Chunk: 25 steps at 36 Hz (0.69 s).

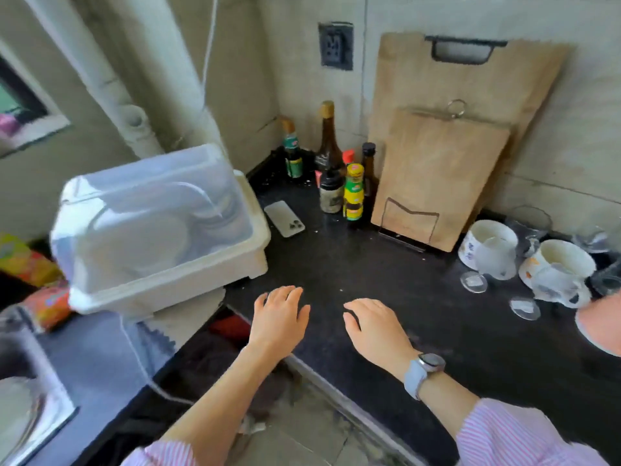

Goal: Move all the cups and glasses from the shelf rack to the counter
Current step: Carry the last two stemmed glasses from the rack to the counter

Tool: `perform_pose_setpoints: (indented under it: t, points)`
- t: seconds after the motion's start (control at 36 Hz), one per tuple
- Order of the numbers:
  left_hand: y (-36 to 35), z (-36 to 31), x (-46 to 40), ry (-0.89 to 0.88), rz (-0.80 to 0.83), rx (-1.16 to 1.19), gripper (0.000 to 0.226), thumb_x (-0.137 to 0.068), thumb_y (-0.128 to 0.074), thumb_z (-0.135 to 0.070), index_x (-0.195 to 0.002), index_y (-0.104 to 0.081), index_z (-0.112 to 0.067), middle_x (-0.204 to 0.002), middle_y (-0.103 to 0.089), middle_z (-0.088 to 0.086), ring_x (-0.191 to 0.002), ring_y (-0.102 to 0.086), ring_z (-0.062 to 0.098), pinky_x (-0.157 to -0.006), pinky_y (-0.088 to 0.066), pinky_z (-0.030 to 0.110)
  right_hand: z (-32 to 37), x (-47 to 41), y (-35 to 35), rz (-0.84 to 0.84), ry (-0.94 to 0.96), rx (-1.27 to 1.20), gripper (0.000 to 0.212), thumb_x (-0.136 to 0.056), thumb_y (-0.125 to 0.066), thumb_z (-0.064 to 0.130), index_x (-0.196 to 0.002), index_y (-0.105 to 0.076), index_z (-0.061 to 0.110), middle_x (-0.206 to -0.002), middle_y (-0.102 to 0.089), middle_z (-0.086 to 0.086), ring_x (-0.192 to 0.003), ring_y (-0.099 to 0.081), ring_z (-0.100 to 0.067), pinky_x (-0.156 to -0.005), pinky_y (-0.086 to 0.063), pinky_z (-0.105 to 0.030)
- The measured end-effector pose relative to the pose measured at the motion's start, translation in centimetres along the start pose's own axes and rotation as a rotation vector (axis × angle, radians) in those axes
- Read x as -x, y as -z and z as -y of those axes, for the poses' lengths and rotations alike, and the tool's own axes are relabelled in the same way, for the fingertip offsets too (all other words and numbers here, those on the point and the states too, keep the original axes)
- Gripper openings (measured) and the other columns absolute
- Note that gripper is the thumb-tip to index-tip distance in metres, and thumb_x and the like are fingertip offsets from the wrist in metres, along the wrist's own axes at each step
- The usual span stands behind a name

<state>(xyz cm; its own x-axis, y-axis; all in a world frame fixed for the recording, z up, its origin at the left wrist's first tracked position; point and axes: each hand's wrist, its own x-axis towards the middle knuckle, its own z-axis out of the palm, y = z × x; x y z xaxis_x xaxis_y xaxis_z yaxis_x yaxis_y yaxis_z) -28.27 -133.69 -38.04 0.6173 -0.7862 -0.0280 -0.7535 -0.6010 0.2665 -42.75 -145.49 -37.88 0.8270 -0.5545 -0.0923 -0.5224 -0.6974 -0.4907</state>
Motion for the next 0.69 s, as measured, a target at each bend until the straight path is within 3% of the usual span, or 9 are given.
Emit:
perform_pose_setpoints:
  t: [0.08, 0.22, 0.36, 0.47, 0.58, 0.69]
  points:
    - [4.0, 4.8, 4.7, 0.096, -0.1, 0.01, 0.042, -0.094, -0.04, -0.037, -0.133, -0.045, -0.022, -0.138, -0.05, -0.002, -0.128, -0.042, 0.021, -0.107, -0.028, 0.04, 6.6, 0.4, -1.7, 0.032, 0.116, 0.007, 0.036, -0.095, -0.036, 0.03, -0.125, -0.053, 0.018, -0.13, -0.056, 0.0, -0.122, -0.047, -0.021, -0.103, -0.033, -0.033]
    - [11.2, 18.3, 21.9, 0.322, -0.28, -0.049, 0.036, -0.091, -0.045, -0.032, -0.123, -0.053, -0.018, -0.124, -0.06, 0.003, -0.117, -0.052, 0.027, -0.094, -0.037, 0.038, 24.9, 6.2, -8.3, 0.14, 0.403, -0.01, 0.035, -0.095, -0.036, 0.031, -0.124, -0.054, 0.019, -0.13, -0.056, -0.003, -0.121, -0.047, -0.024, -0.1, -0.036, -0.037]
    - [16.3, 27.4, 39.1, 0.613, -0.439, -0.037, 0.03, -0.089, -0.053, -0.026, -0.113, -0.062, -0.01, -0.106, -0.067, 0.016, -0.098, -0.06, 0.037, -0.082, -0.048, 0.044, 39.9, 13.9, -14.6, 0.246, 0.649, -0.055, 0.032, -0.094, -0.041, 0.025, -0.118, -0.058, 0.014, -0.123, -0.059, -0.008, -0.119, -0.049, -0.027, -0.1, -0.038, -0.038]
    - [19.3, 32.4, 51.4, 0.821, -0.54, -0.072, 0.031, -0.09, -0.052, -0.025, -0.115, -0.06, -0.007, -0.111, -0.066, 0.015, -0.104, -0.059, 0.034, -0.088, -0.047, 0.044, 50.2, 20.1, -19.3, 0.361, 0.878, -0.052, 0.032, -0.093, -0.042, 0.025, -0.116, -0.058, 0.01, -0.119, -0.061, -0.011, -0.114, -0.053, -0.03, -0.097, -0.04, -0.038]
    - [21.3, 35.6, 61.7, 1.017, -0.648, -0.1, 0.03, -0.089, -0.053, -0.022, -0.114, -0.062, -0.008, -0.109, -0.066, 0.017, -0.099, -0.062, 0.037, -0.078, -0.05, 0.044, 58.8, 25.7, -23.3, 0.441, 1.09, -0.031, 0.03, -0.093, -0.042, 0.024, -0.114, -0.06, 0.013, -0.118, -0.062, -0.009, -0.111, -0.054, -0.029, -0.096, -0.042, -0.039]
    - [22.1, 38.7, 69.6, 1.198, -0.788, 0.005, 0.03, -0.09, -0.052, -0.024, -0.115, -0.061, -0.012, -0.117, -0.064, 0.01, -0.11, -0.056, 0.029, -0.092, -0.046, 0.041, 65.6, 30.5, -27.1, 0.528, 1.223, -0.063, 0.023, -0.092, -0.04, 0.024, -0.096, -0.061, 0.018, -0.108, -0.064, -0.006, -0.107, -0.055, -0.028, -0.088, -0.043, -0.039]
